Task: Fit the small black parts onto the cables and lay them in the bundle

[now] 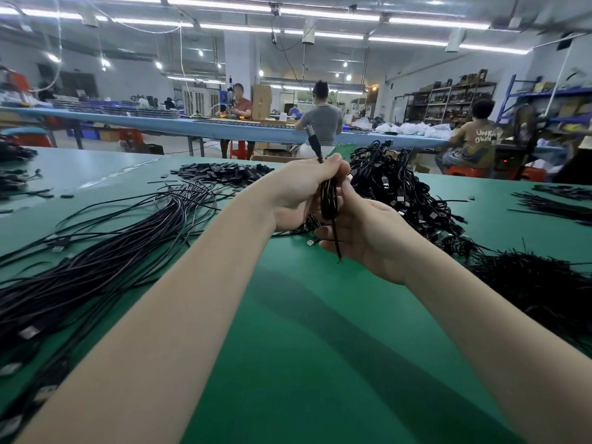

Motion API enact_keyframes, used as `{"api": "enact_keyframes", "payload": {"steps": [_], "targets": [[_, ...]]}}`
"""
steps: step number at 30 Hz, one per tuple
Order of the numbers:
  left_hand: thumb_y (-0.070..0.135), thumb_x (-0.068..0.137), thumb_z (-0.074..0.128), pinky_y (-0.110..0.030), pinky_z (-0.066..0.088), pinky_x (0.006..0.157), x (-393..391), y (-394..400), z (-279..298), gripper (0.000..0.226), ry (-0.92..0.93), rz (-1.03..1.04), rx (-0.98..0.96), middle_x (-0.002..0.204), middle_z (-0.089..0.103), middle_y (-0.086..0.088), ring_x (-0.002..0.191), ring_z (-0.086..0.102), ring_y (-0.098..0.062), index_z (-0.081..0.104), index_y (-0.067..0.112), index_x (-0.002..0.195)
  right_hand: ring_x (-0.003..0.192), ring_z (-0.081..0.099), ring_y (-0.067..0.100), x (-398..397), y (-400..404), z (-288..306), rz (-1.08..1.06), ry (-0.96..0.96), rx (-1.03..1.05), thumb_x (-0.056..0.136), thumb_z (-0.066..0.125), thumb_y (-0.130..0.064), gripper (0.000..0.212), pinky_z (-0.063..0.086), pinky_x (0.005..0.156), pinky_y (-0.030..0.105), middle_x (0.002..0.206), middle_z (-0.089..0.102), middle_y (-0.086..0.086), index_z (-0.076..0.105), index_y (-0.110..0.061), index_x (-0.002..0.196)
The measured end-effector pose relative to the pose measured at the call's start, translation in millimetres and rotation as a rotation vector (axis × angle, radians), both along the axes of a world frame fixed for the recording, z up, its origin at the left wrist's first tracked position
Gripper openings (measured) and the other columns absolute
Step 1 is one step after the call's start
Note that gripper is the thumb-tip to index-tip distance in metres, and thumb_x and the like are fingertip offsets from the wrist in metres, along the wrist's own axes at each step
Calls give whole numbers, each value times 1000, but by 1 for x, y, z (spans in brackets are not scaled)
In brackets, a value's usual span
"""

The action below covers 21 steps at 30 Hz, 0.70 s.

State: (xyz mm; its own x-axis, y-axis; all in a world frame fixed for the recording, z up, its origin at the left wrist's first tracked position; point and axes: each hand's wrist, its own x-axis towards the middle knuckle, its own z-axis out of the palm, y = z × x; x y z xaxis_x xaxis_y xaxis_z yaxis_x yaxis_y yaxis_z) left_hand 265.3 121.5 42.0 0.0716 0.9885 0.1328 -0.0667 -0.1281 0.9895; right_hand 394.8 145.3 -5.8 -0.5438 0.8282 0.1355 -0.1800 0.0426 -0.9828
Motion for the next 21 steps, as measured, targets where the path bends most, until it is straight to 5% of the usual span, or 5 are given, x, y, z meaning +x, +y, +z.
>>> {"api": "enact_keyframes", "payload": {"steps": [7, 11, 14, 19, 21], "targets": [[34, 103, 39, -24, 38, 71, 9, 4, -8, 31, 228, 127, 62, 79, 53, 3, 74, 46, -12, 57, 21, 81, 55, 44, 8, -10, -7, -3, -178, -261, 341, 98, 47, -35, 20, 48, 55, 25, 70, 44, -4, 49, -18, 89], [34, 103, 40, -19, 40, 60, 17, 8, -12, 33, 122, 145, 15, 78, 55, 5, 66, 46, -8, 60, 22, 80, 68, 50, 24, -9, -1, -5, -447, -664, 721, 102, 34, -34, 25, 40, 59, 34, 76, 51, 3, 43, -18, 84], [34, 102, 42, -25, 48, 74, 21, 10, -16, 30, 132, 96, -63, 88, 61, 1, 74, 53, -12, 65, 20, 88, 78, 52, 30, -6, 13, -11, -540, -793, 734, 103, 28, -29, 27, 35, 65, 32, 88, 55, 11, 42, -12, 88], [29, 100, 44, -32, 45, 80, 11, 20, -28, 24, 887, 491, 360, 99, 63, -3, 95, 60, -22, 66, 19, 100, 64, 42, 19, 2, 40, -3, -463, -908, 495, 103, 27, -28, 30, 31, 55, 30, 73, 43, 2, 41, -12, 83], [22, 99, 47, -42, 39, 96, 6, 26, -31, 28, 1241, 564, 570, 133, 48, -6, 121, 46, -27, 54, 19, 125, 59, 38, 13, 8, 43, 9, -357, -990, 586, 104, 28, -28, 32, 29, 53, 30, 71, 42, 1, 38, -15, 77]]}}
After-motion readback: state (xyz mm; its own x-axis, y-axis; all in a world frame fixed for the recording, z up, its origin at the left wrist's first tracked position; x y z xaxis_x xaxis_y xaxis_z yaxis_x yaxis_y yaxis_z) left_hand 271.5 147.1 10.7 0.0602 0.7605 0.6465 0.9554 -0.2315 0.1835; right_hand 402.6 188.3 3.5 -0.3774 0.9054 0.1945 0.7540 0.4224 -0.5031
